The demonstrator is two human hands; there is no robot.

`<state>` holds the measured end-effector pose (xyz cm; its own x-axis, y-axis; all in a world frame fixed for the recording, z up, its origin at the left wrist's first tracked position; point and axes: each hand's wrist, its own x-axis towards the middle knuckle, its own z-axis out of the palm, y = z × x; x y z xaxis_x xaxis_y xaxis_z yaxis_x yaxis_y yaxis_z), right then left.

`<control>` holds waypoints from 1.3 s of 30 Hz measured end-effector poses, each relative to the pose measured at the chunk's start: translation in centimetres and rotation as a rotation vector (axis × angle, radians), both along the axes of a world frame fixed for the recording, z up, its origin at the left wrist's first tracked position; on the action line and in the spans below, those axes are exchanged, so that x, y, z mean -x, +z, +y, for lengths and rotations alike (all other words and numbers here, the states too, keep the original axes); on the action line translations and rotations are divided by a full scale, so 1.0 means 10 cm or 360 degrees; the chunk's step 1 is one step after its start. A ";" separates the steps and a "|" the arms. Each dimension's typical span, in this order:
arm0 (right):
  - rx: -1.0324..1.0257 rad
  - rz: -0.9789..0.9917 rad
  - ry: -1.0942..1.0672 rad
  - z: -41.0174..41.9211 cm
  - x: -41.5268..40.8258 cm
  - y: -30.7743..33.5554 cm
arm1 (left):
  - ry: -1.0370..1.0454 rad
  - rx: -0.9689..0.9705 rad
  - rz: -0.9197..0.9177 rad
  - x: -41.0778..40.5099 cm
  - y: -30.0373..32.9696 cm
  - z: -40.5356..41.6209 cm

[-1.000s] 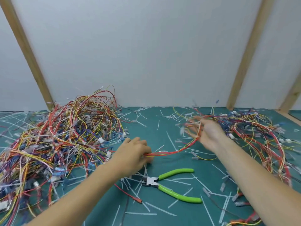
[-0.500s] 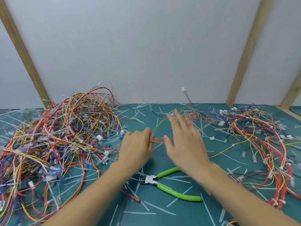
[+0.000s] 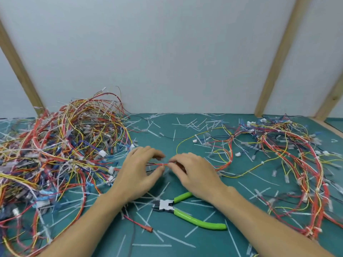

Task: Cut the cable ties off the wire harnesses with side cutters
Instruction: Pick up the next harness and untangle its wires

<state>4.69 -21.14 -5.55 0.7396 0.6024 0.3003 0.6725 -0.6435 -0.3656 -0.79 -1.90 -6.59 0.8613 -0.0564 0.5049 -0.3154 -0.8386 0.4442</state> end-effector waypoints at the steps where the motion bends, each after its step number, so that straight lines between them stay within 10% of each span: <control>1: -0.0097 -0.0016 -0.0005 -0.02 -0.03 -0.03 | 0.0027 0.0001 -0.0011 -0.01 0.01 0.06; 39: -0.0473 -0.0176 -0.0299 -0.15 -0.10 -0.14 | 0.0568 0.0154 -0.0079 0.02 0.00 0.10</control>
<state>5.71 -22.63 -6.91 0.7824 0.3336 0.5259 0.5985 -0.6362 -0.4868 -0.95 -0.87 -6.63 0.7925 0.2929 0.5349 -0.0340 -0.8546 0.5182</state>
